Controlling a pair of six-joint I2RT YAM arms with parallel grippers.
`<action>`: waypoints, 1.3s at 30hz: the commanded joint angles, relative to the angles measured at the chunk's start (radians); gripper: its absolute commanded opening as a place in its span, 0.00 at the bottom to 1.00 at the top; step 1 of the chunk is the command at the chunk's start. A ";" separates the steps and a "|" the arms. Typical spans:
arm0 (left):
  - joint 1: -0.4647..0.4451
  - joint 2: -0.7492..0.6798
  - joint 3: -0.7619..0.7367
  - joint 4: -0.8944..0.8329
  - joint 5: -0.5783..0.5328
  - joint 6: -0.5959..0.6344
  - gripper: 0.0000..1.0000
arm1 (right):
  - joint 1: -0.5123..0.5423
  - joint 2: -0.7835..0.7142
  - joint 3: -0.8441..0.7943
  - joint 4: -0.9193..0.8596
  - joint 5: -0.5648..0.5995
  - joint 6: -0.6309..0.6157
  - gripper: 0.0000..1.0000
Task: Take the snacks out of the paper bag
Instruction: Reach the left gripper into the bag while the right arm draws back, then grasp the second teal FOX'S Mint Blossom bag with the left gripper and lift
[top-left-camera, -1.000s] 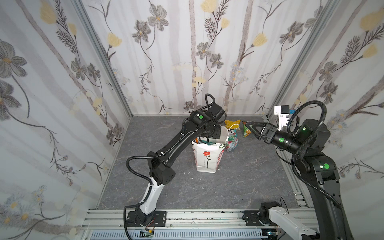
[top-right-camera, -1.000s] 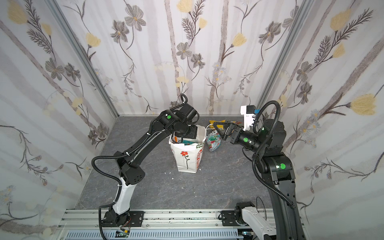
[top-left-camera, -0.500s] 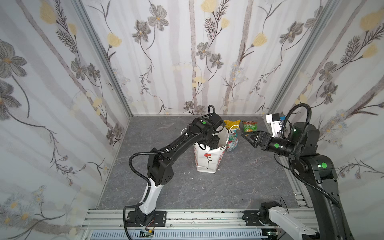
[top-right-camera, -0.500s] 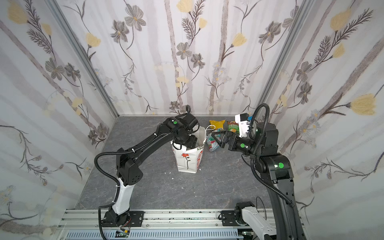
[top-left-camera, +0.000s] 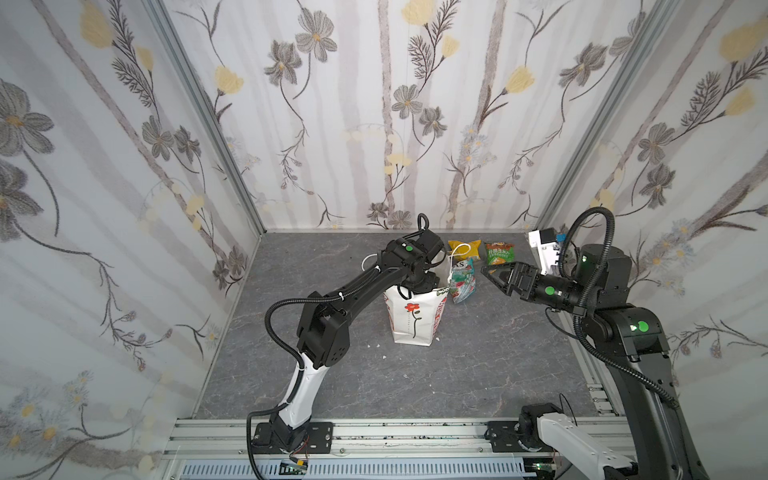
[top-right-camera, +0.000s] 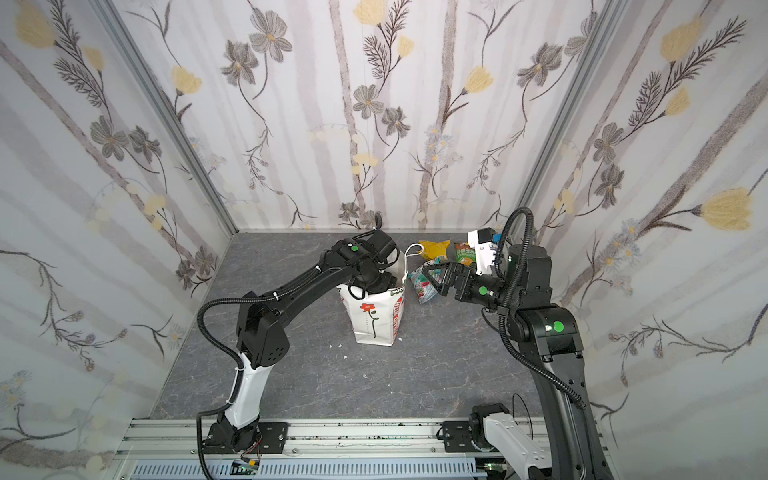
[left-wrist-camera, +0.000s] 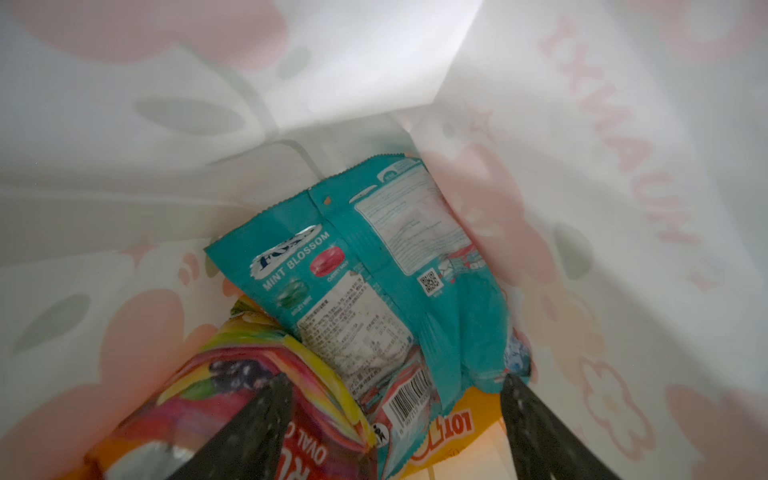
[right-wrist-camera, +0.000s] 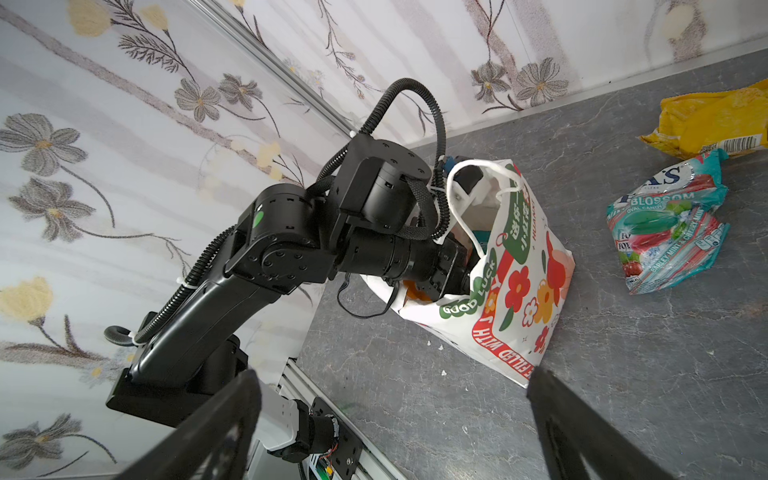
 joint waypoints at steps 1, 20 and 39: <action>0.002 0.015 -0.028 0.061 0.003 -0.020 0.82 | 0.001 0.003 0.000 0.015 0.003 -0.010 0.99; 0.003 0.076 -0.202 0.151 0.027 -0.053 0.79 | 0.001 0.010 0.006 0.010 0.009 -0.005 0.99; 0.002 0.055 -0.162 0.107 0.046 -0.070 0.00 | 0.001 0.007 -0.037 0.006 0.034 -0.003 0.99</action>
